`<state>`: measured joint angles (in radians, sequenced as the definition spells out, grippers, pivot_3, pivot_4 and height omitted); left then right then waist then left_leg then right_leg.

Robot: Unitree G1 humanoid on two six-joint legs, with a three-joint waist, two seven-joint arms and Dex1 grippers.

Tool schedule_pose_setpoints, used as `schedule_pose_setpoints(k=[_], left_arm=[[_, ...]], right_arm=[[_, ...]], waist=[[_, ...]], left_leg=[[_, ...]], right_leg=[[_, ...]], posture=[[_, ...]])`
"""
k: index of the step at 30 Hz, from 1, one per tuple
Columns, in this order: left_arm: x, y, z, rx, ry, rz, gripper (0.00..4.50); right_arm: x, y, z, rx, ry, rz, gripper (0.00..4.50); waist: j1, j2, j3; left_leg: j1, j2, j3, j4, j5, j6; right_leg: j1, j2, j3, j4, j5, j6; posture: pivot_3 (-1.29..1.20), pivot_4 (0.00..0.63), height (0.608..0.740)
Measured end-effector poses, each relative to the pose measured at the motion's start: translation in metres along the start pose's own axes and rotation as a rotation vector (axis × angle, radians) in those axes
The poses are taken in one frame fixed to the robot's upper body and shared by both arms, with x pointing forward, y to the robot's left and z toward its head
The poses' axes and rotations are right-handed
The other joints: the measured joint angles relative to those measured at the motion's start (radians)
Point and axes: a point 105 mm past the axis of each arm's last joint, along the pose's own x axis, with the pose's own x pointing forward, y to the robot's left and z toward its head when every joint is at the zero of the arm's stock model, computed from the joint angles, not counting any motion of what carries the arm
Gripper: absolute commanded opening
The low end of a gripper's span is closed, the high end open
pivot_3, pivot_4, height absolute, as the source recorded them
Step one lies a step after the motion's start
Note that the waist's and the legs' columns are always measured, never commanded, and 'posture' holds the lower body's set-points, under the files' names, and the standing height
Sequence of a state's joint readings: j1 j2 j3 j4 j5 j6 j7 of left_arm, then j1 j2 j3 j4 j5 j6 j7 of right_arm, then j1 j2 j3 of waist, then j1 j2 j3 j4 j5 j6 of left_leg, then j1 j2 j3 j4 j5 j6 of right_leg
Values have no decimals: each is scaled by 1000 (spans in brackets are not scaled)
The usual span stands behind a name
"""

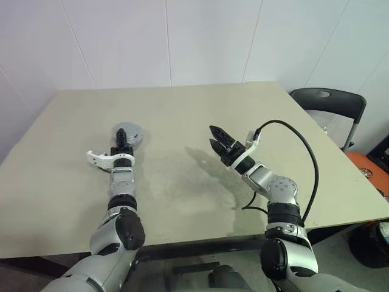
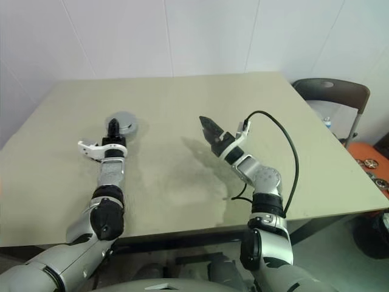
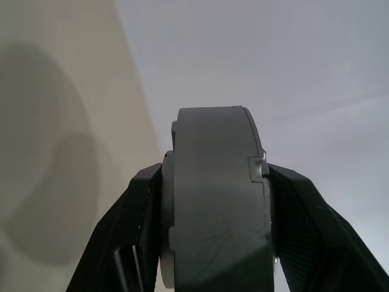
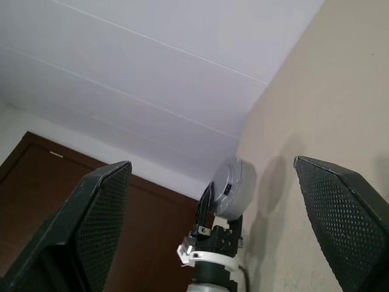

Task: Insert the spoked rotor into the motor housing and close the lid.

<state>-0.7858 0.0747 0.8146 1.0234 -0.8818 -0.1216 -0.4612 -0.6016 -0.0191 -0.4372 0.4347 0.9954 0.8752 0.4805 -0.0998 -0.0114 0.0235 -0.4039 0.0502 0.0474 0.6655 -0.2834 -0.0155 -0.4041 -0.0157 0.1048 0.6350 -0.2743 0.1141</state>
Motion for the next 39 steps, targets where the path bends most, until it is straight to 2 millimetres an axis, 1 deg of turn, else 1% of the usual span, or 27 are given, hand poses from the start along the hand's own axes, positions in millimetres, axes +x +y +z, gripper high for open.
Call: schedule_pose_setpoints(k=[3,7,10,18,20,21,23,25,27,29,36,39], left_arm=[[-2,13,24,73,-75,67,2361],[-7,26,41,137,-126,140,2361],[-9,31,47,167,-134,166,2361],[-11,36,46,224,-124,205,2361],[-11,36,46,239,-124,210,2924],[-12,38,46,246,-132,226,3136],[-12,39,47,257,-137,238,3795],[-12,37,47,283,-146,252,4450],[-11,39,49,314,-160,305,4485],[-13,45,56,355,-182,362,4485],[-25,58,78,511,-258,521,4485],[-33,63,89,638,-288,585,4485]], right_arm=[[0,0,0,-2,1,3,4456],[1,1,-1,-4,7,8,4456],[1,1,-2,-5,10,11,4456],[2,1,-3,-12,17,9,4456],[2,1,-3,-14,16,9,4500],[2,1,-3,-16,16,7,4500],[2,0,-3,-18,18,5,4500],[2,0,-5,-23,25,0,4500],[2,-1,-5,-25,26,-2,4500],[2,-1,-5,-29,29,-7,4500],[0,-6,-6,-30,37,-19,4500],[0,-7,-7,-33,41,-22,4500]], waist=[[1,0,0],[3,-1,0],[2,-1,-1],[1,-1,-1],[1,-1,-1],[1,-1,-1],[1,-1,-1],[-2,-1,-2],[-8,0,-2],[-21,-1,-2],[-61,-1,-3],[-71,-1,-3]], left_leg=[[0,0,0,0,0,-1],[0,0,0,0,2,-3],[0,0,-1,0,2,-4],[1,0,-1,0,3,-5],[1,0,-1,0,3,-5],[1,0,-1,0,3,-5],[2,0,-1,0,3,-6],[7,0,0,0,3,-6],[15,0,0,0,3,-6],[18,0,-2,0,3,-6],[26,0,-2,-2,3,-6],[28,0,-1,-3,3,-6]], right_leg=[[0,0,0,0,0,0],[0,0,0,1,0,0],[0,0,0,2,0,0],[0,0,0,3,0,0],[0,0,0,4,0,0],[0,0,0,4,0,0],[0,0,0,5,0,0],[4,1,2,6,0,0],[10,2,3,6,0,0],[12,4,4,7,0,0],[14,6,9,11,0,0],[15,6,10,12,0,0]], posture=[[0,0,740],[0,0,740],[0,0,740],[0,0,740],[0,0,740],[0,0,740],[0,0,740],[0,0,740],[0,0,740],[0,0,740],[0,0,740],[0,0,740]])
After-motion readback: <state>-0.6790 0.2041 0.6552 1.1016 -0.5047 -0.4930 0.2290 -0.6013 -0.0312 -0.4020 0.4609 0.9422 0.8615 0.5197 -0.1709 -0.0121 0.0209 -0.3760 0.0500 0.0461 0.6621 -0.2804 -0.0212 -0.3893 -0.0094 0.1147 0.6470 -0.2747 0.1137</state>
